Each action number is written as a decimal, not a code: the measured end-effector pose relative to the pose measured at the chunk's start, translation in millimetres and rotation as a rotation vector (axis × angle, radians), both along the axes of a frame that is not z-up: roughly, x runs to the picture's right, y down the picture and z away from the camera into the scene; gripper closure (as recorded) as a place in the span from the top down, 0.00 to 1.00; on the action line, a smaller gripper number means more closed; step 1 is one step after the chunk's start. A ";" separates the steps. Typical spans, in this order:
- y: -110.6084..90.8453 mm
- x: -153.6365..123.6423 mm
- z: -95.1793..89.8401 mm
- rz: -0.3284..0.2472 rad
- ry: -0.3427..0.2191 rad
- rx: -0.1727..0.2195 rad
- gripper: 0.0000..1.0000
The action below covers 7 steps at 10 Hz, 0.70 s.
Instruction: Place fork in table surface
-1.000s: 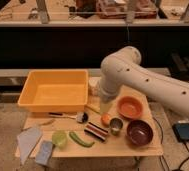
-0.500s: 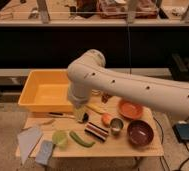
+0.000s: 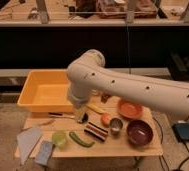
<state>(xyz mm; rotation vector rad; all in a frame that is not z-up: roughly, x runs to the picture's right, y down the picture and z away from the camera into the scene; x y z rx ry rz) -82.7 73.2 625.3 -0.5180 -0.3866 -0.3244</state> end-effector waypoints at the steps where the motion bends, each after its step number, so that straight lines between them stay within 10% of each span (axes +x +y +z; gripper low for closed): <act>1: 0.2 -0.6 -0.1 -0.001 -0.001 0.000 0.65; 7: -16.9 -34.8 4.3 -0.024 -0.027 0.051 0.65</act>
